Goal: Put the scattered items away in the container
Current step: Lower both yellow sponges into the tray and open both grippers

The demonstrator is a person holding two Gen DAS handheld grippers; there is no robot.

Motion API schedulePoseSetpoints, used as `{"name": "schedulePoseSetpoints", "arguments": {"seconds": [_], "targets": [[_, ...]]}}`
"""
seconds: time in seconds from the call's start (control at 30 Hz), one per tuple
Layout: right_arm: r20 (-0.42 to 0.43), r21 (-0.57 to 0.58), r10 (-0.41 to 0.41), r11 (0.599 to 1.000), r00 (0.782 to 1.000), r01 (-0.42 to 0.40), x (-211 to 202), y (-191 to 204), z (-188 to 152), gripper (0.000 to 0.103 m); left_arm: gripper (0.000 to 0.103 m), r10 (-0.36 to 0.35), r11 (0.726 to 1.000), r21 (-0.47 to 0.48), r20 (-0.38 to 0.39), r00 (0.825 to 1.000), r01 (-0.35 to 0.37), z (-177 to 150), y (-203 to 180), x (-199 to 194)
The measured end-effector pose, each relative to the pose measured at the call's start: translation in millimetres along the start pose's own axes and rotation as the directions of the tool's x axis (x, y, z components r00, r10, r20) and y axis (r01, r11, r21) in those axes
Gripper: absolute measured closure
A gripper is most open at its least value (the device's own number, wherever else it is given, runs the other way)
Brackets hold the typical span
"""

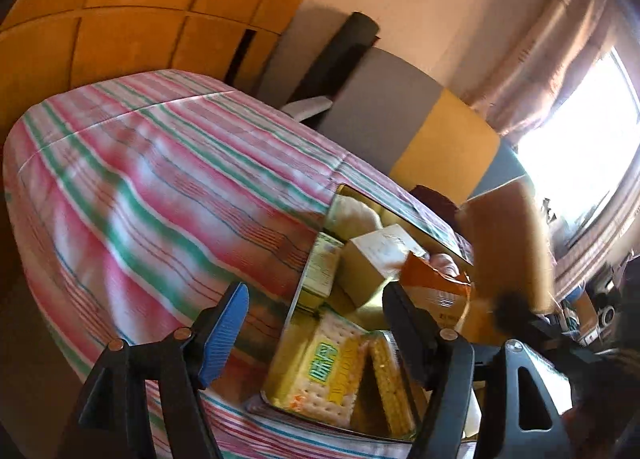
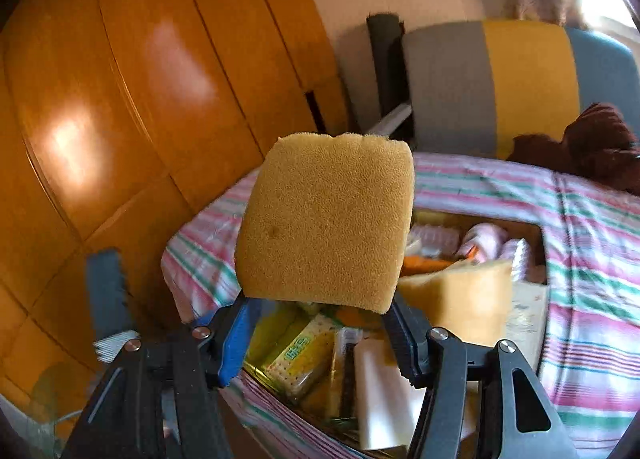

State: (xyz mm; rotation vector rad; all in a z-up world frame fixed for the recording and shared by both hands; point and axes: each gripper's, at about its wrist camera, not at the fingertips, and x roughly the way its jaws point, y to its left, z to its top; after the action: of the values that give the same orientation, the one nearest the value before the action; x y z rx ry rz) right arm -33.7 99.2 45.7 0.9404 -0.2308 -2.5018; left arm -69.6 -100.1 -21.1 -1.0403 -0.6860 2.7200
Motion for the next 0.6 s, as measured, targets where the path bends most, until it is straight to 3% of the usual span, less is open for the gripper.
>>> {"name": "schedulePoseSetpoints", "arguments": {"seconds": [0.13, 0.23, 0.3, 0.47, 0.57, 0.6], "targets": [[-0.081, -0.029, -0.024, 0.999, 0.996, 0.021, 46, -1, -7, 0.033, 0.033, 0.022, 0.999, -0.023, -0.017, 1.0, -0.022, -2, 6, 1], [-0.069, -0.114, -0.065, 0.992, 0.996, 0.057, 51, 7, -15, 0.024, 0.032, 0.002, 0.998, -0.055, -0.012, 1.0, -0.003, -1, 13, -1], [-0.071, -0.099, -0.032, 0.995, 0.997, 0.025, 42, 5, -17, 0.018, 0.032, 0.003, 0.998, -0.058, -0.01, 1.0, -0.004, 1, 15, -1], [-0.023, 0.008, 0.02, 1.0, 1.0, -0.02, 2, -12, -25, 0.015, 0.032, 0.007, 0.999, -0.037, -0.008, 1.0, -0.007, 0, 8, -2], [0.09, 0.036, -0.003, 0.999, 0.996, 0.0, -39, -23, -30, 0.018, 0.032, 0.012, 1.0, -0.001, 0.013, 1.0, -0.012, 3, -5, -2], [0.127, 0.044, -0.032, 0.999, 0.991, 0.027, -50, -29, -31, 0.024, 0.032, 0.012, 1.0, 0.014, 0.018, 1.0, -0.012, 4, -11, -2]]}}
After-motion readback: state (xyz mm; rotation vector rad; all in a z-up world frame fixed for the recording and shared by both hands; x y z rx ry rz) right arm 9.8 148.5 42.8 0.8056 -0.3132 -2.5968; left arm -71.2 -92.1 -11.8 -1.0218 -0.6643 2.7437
